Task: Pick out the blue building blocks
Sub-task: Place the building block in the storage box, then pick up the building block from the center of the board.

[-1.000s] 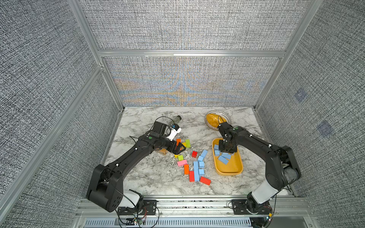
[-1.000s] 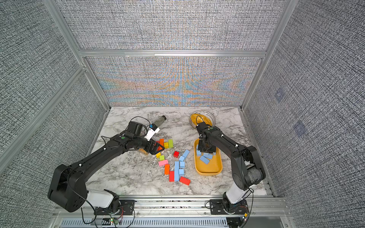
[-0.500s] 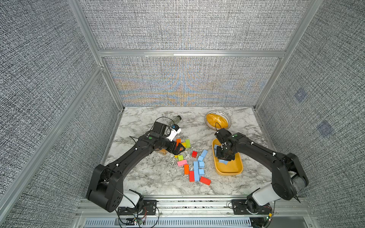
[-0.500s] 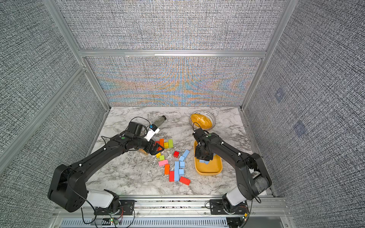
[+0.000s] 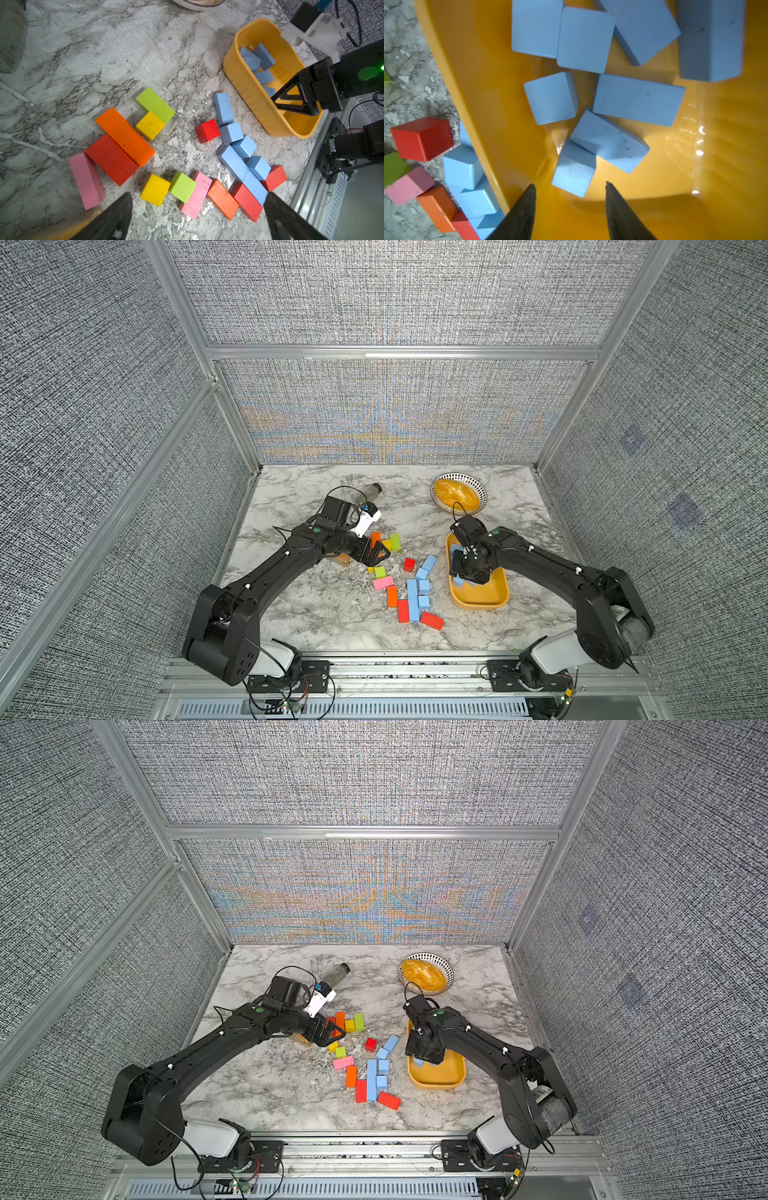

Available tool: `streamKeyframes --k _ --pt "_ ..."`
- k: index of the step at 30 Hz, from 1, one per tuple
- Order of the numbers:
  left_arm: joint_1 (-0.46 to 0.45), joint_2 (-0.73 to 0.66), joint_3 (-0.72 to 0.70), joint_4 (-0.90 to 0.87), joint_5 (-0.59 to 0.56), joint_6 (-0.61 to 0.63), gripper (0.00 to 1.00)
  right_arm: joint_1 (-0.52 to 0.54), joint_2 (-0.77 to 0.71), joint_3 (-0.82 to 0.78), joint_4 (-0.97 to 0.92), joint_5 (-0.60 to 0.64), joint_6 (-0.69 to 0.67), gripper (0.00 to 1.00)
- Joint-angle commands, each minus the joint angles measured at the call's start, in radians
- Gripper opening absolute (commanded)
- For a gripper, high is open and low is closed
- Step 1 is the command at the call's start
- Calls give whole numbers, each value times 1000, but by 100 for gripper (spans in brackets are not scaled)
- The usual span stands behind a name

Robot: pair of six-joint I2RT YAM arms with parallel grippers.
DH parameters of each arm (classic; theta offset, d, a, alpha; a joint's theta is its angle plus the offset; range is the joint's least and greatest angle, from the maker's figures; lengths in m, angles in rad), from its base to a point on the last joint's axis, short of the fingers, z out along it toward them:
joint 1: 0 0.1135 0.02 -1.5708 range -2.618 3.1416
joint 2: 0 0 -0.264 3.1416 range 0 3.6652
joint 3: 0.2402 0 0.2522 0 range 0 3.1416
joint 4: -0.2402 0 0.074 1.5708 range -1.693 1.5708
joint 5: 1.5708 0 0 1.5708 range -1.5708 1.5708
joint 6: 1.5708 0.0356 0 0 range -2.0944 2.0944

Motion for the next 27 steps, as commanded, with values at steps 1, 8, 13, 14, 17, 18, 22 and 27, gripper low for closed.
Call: streamKeyframes --k 1,8,13,14,17,18,22,27 --pt "0 -11 7 12 6 0 100 12 -23 32 -27 52 17 60" --pt "0 -2 9 15 -2 -4 100 87 -15 200 -127 127 19 60" --pt "1 1 -5 29 -7 -35 100 202 97 318 -117 95 63 60" --pt "2 -3 -8 33 -11 -42 100 221 128 342 -124 95 67 60" --pt "3 -22 -15 32 -54 -51 100 264 233 415 -160 106 89 60" --pt "3 -26 -15 26 -72 -52 100 272 262 428 -167 109 108 61" --pt "11 -38 -17 21 -87 -51 100 277 307 414 -136 80 179 63" --pt "15 -54 -28 31 -74 -51 100 267 306 363 -64 65 240 64"
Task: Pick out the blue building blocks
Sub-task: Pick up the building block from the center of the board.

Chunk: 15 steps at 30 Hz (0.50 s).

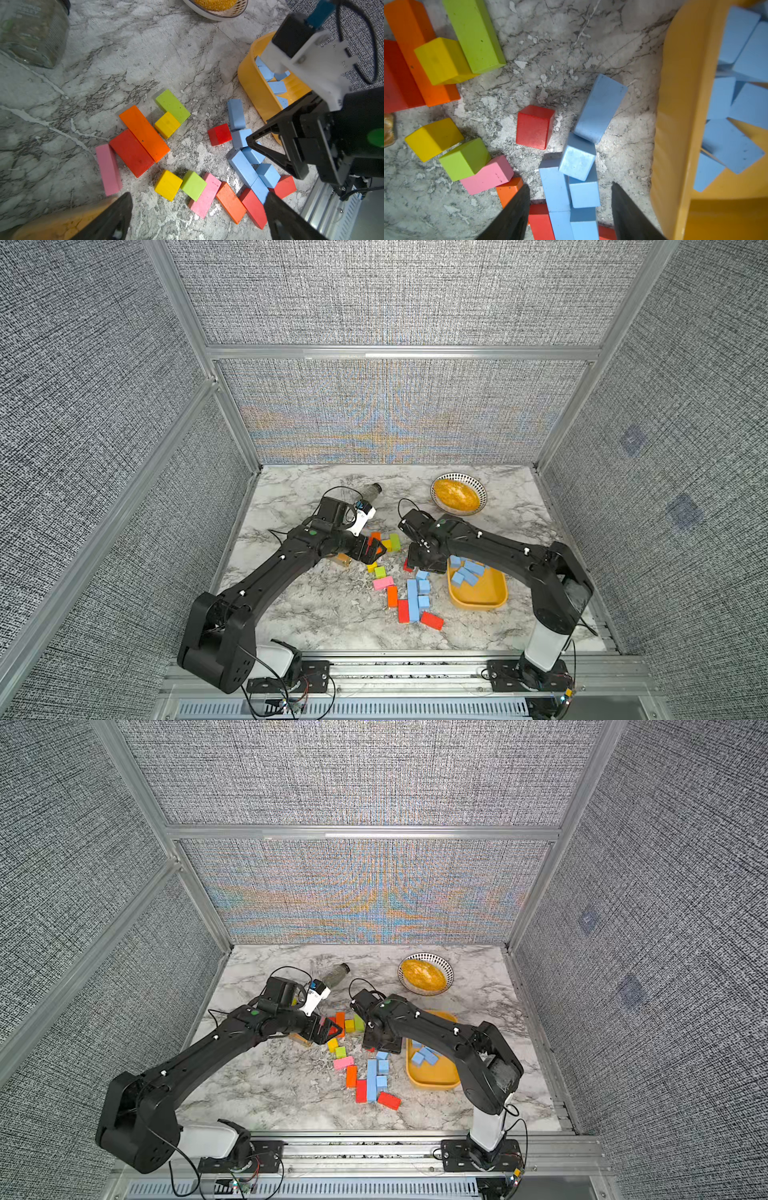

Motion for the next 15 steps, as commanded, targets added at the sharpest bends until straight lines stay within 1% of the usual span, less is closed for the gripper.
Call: streamKeyframes --k 1,5,10,15 --pt "5 -11 -8 16 -4 2 100 -7 3 -21 48 -14 70 64" --pt "10 -8 -11 22 0 -7 100 -8 7 -62 92 -48 89 64" --pt "10 -7 -11 39 22 -22 100 -10 -2 -125 152 -61 108 64" --pt "9 0 -15 42 35 -32 100 -16 20 -131 184 -65 98 59"
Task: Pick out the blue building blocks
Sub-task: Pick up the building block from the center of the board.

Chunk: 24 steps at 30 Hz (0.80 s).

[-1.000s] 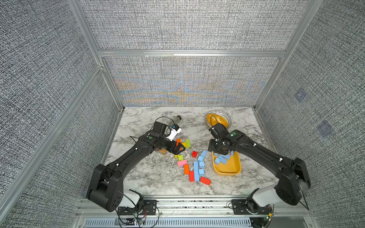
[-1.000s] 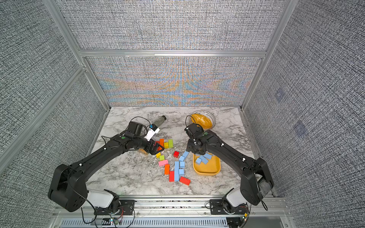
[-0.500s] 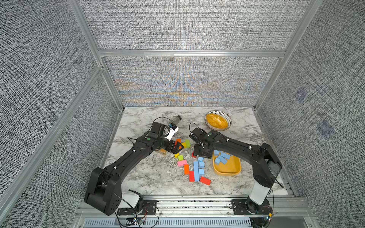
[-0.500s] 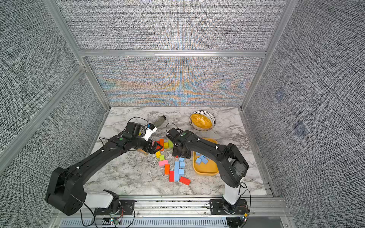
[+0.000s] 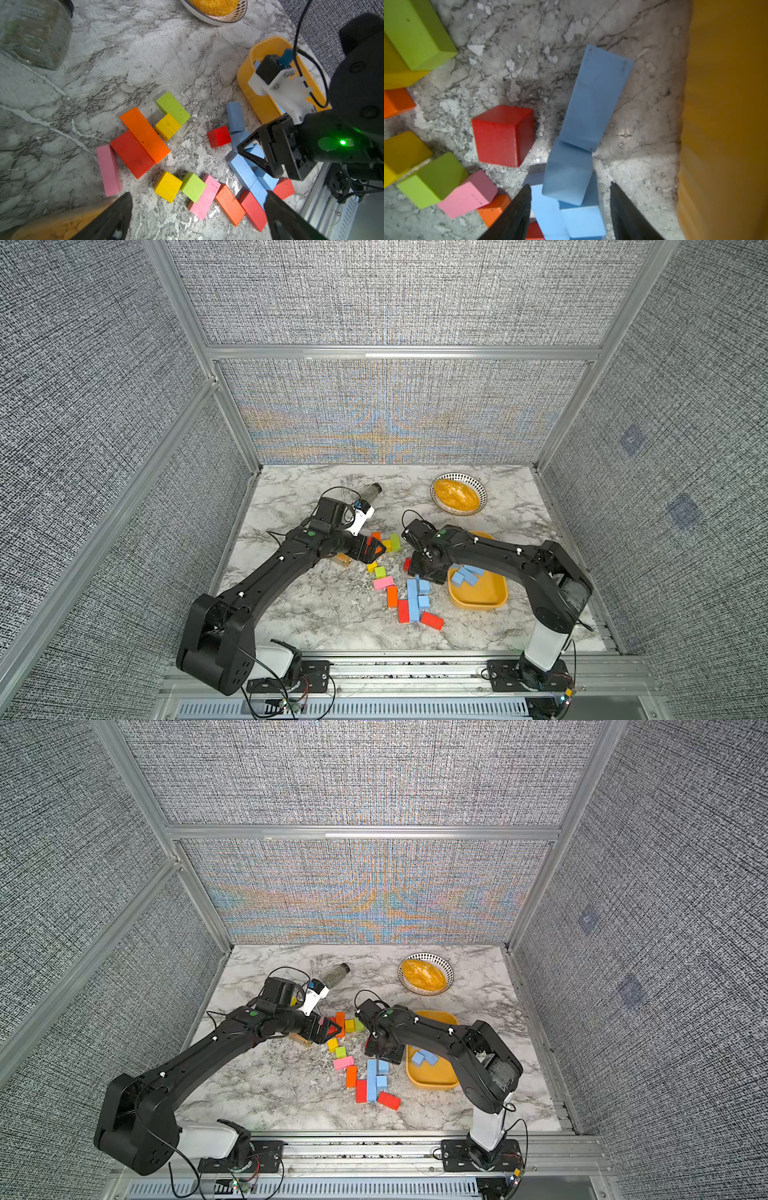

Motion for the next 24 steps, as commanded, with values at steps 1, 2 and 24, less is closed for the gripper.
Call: streamKeyframes --k 1,2,24 --pt "1 1 -7 21 25 -9 100 -4 10 -1 51 -8 6 58" --pt "0 1 -10 22 28 -9 100 -5 15 -1 59 -12 4 56" --pt "-3 -17 -27 3 76 72 100 -23 -111 74 -18 79 -147 20"
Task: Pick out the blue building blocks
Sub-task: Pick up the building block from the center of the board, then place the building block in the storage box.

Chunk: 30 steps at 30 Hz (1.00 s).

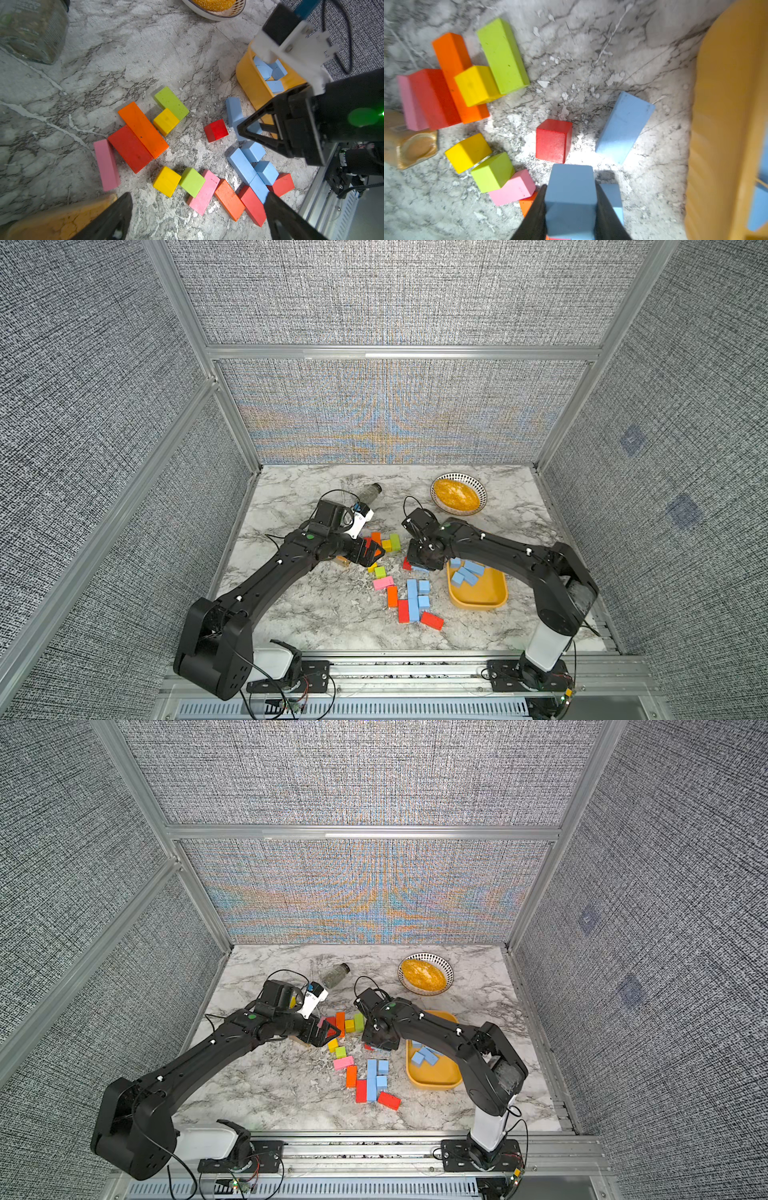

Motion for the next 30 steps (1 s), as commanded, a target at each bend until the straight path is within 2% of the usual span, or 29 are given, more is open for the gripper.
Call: streamKeyframes --k 1,5,9,13,17,20,24,30 --pt "-13 10 12 -4 81 61 100 -13 -59 -3 -41 47 -72 20" --pt "-79 52 75 -28 78 92 100 -76 -145 -55 -128 90 -113 20" --pt "-124 143 148 -38 68 70 100 -182 -271 -192 -135 75 -151 20" --pt "-143 196 206 -78 56 69 100 -312 -401 -332 -123 59 -182 20" --pt "-144 197 202 -81 38 68 100 -437 -486 -432 -120 48 -222 21" --pt "-146 188 184 -74 40 66 100 -488 -509 -477 -72 17 -244 25" --pt "-146 176 173 -75 33 69 100 -498 -489 -486 -9 -12 -252 27" --pt "-145 167 165 -78 20 79 100 -499 -407 -441 -18 21 -278 30"
